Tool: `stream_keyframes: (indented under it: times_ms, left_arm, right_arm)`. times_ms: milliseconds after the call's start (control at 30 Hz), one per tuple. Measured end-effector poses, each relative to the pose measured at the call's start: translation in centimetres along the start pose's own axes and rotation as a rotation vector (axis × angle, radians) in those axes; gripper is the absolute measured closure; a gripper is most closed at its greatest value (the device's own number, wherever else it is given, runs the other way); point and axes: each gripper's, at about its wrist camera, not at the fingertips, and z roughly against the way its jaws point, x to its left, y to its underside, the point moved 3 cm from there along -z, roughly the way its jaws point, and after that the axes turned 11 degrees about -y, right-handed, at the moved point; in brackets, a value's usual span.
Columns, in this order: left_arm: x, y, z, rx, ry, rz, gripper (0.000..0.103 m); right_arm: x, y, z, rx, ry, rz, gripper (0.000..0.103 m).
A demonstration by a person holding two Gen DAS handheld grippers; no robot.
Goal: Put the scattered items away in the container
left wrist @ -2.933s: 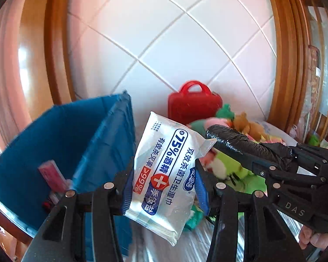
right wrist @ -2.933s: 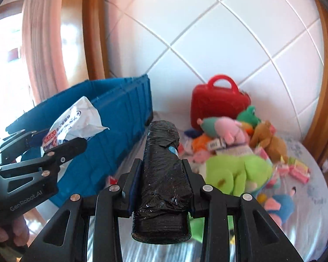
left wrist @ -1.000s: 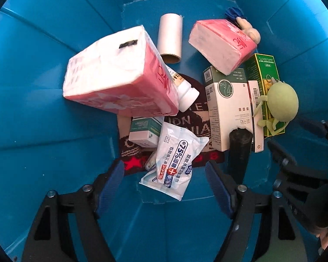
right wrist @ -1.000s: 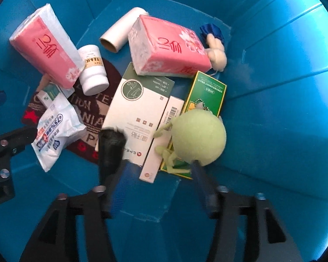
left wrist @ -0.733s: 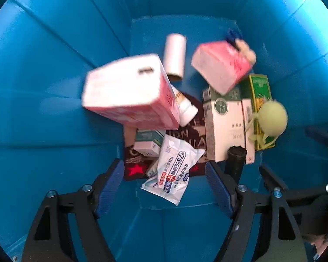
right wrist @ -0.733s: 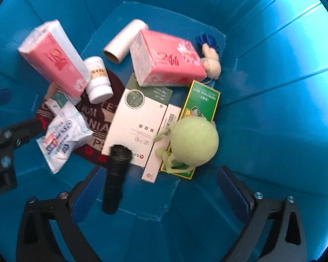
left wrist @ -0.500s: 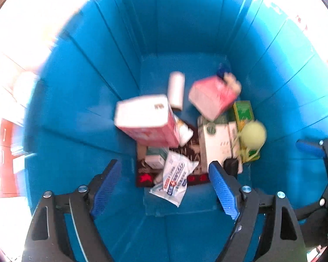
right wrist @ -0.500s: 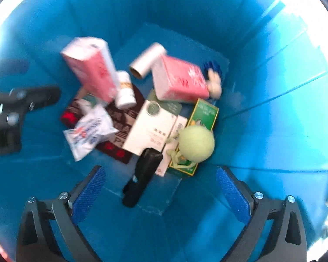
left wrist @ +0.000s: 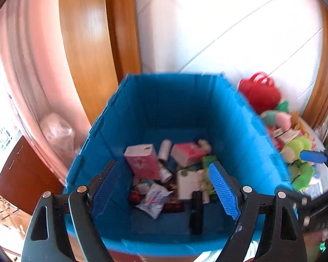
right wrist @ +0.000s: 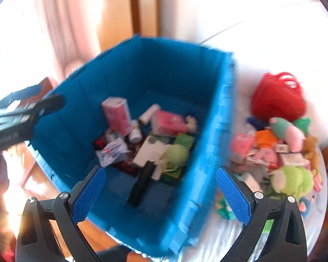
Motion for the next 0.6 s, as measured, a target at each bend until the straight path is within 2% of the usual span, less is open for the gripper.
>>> stream_keyframes:
  times_ms: [33, 67, 167, 233, 333, 500, 600]
  left_arm:
    - [-0.8, 0.6, 1.5, -0.030, 0.014, 0.025, 0.007]
    - [-1.4, 1.1, 2.6, -0.054, 0.015, 0.050, 0.002]
    - [-4.0, 2.6, 6.1, -0.161, -0.015, 0.101, 0.000]
    - [-6.4, 3.0, 7.3, -0.183, -0.046, 0.097, 0.000]
    - [-9.2, 3.3, 7.8, -0.120, -0.024, 0.100, 0.000]
    - [-11.6, 4.0, 7.8, 0.007, -0.035, 0.098, 0.000]
    - [-12.3, 4.5, 8.4, 0.024, -0.071, 0.089, 0.000]
  right_arm:
    - [-0.7, 0.8, 1.5, -0.036, 0.009, -0.010, 0.000]
    - [-1.5, 1.6, 2.9, -0.070, 0.015, -0.026, 0.000]
    - [-3.7, 4.0, 6.2, -0.135, 0.013, -0.066, 0.000]
    - [-4.9, 5.5, 7.9, -0.159, 0.003, -0.077, 0.000]
    - [-6.2, 6.8, 9.6, -0.155, -0.015, -0.073, 0.000]
    - [-7.1, 7.6, 11.2, -0.155, -0.037, -0.080, 0.000]
    - [-7.2, 7.9, 12.1, -0.160, -0.033, -0.079, 0.000]
